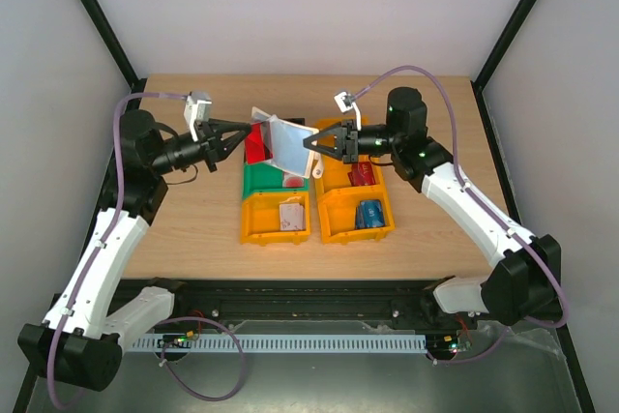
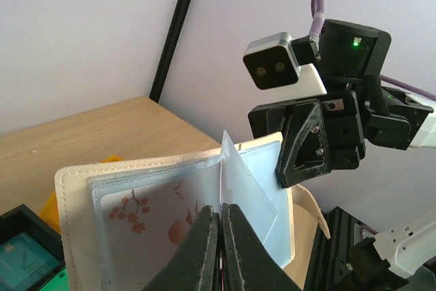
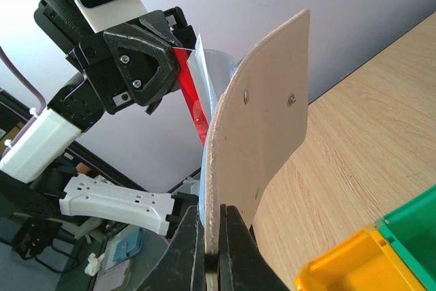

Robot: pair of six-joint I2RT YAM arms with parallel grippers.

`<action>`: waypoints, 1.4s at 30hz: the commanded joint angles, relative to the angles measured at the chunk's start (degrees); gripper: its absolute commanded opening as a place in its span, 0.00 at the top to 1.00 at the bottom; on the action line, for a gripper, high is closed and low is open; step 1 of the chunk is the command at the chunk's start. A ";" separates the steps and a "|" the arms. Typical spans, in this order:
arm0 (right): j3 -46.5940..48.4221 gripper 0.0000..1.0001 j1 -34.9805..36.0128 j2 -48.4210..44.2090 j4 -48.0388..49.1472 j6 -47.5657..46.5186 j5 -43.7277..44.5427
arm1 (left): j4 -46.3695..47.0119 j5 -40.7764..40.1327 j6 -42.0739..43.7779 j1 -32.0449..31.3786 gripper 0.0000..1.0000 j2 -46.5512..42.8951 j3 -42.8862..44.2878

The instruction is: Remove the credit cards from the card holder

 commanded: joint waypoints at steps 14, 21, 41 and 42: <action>-0.57 0.98 -2.08 -2.13 -2.09 -1.85 -0.18 | -4.96 -1.20 10.11 2.39 0.98 0.04 4.46; -0.48 0.98 -3.97 -1.28 -4.41 -1.25 4.99 | -5.41 -5.54 21.68 2.08 0.98 -3.02 4.09; -3.83 0.98 -23.82 -4.89 6.69 13.31 8.87 | 18.52 -14.49 112.91 -21.73 0.98 7.40 -16.26; -4.08 0.98 -24.80 -4.98 7.35 13.64 8.24 | 21.21 -13.96 114.67 -22.32 0.98 10.09 -15.89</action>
